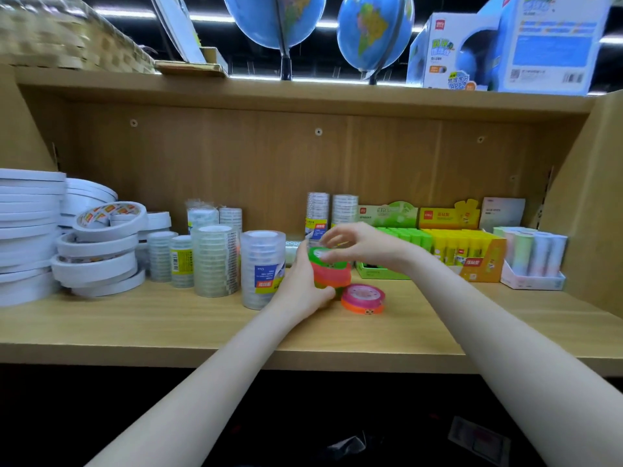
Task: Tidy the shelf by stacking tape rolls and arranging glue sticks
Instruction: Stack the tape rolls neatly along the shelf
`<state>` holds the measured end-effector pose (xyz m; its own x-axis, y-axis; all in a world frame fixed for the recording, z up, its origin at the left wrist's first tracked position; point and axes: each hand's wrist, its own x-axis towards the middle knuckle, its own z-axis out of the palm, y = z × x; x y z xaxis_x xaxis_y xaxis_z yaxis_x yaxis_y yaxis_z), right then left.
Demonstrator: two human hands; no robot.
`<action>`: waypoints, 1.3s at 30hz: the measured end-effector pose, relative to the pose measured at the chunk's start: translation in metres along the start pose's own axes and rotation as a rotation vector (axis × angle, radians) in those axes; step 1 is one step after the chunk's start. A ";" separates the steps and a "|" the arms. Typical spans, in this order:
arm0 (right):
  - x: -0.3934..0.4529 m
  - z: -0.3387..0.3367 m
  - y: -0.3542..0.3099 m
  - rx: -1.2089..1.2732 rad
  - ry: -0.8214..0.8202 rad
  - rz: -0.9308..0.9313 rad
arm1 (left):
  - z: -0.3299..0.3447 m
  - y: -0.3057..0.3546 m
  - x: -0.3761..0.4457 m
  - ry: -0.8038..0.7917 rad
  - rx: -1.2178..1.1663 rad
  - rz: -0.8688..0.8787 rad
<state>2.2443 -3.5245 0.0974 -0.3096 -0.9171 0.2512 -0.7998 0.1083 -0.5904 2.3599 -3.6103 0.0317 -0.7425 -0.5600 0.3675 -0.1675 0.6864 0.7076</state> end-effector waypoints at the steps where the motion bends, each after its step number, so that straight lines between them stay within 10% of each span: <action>1: 0.005 0.004 -0.001 -0.041 -0.005 -0.015 | 0.000 0.000 -0.001 -0.001 0.010 -0.006; 6: 0.001 -0.007 0.008 0.061 0.206 -0.062 | 0.000 0.000 0.002 -0.002 -0.021 0.027; 12: -0.036 0.001 0.021 0.033 -0.068 -0.043 | -0.001 0.005 0.005 -0.040 0.017 0.060; 20: -0.049 0.004 0.031 -0.025 0.434 -0.081 | 0.002 -0.002 0.009 0.014 0.051 -0.001; 25: -0.071 0.008 0.030 -0.265 0.014 0.167 | 0.002 -0.002 0.010 -0.030 0.047 -0.032; 39: -0.039 0.021 0.031 -0.223 0.105 0.217 | 0.001 0.004 -0.006 -0.037 0.275 -0.002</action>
<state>2.2421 -3.4933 0.0531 -0.5272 -0.8200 0.2229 -0.7987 0.3886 -0.4595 2.3632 -3.6042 0.0317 -0.7642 -0.5477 0.3405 -0.3348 0.7882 0.5164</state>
